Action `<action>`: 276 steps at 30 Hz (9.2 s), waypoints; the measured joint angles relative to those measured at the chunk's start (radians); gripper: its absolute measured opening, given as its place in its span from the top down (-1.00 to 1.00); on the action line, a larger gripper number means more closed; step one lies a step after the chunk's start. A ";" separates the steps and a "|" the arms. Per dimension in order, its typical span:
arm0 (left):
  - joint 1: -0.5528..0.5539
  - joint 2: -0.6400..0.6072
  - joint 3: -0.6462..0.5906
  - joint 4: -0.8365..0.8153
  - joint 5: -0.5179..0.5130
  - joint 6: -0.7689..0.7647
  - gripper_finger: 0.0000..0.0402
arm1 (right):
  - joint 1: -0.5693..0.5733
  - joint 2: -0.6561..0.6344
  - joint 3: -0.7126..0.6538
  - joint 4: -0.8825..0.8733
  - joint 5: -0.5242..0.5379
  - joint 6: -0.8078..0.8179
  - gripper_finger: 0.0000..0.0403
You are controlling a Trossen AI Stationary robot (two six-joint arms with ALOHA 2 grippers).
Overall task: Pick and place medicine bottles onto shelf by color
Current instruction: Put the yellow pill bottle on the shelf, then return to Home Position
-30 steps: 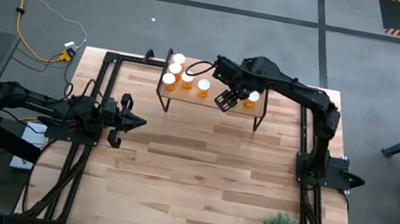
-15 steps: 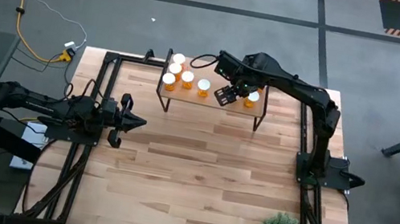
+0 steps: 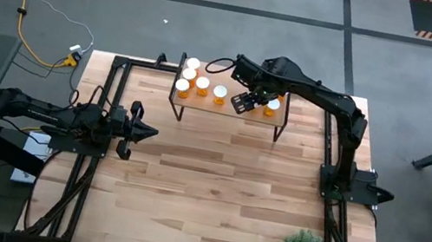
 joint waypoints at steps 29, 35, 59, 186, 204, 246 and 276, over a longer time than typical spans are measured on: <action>0.000 0.000 0.000 0.000 0.000 0.000 0.98 | 0.000 0.012 0.000 -0.024 -0.007 0.021 -0.16; 0.000 0.000 0.000 0.000 0.000 0.000 0.98 | 0.000 0.040 0.000 -0.028 0.003 -0.001 -0.40; 0.000 0.000 0.000 -0.013 0.000 0.000 0.98 | 0.154 -0.085 0.148 -0.085 0.380 -0.129 -0.48; 0.000 0.000 0.000 -0.018 0.000 0.000 0.98 | 0.348 -1.760 -2.053 1.584 -0.067 -0.501 0.88; 0.000 0.000 0.000 -0.018 0.000 0.000 0.98 | 0.348 -1.749 -2.052 1.511 -0.059 -0.446 0.86; -0.031 -0.262 0.000 -0.322 -0.024 -0.026 0.98 | 0.348 -1.749 -2.050 1.509 -0.056 -0.263 0.86; -0.186 -0.262 0.000 -0.345 0.104 0.159 1.00 | 0.348 -1.749 -2.050 1.509 -0.057 -0.263 0.86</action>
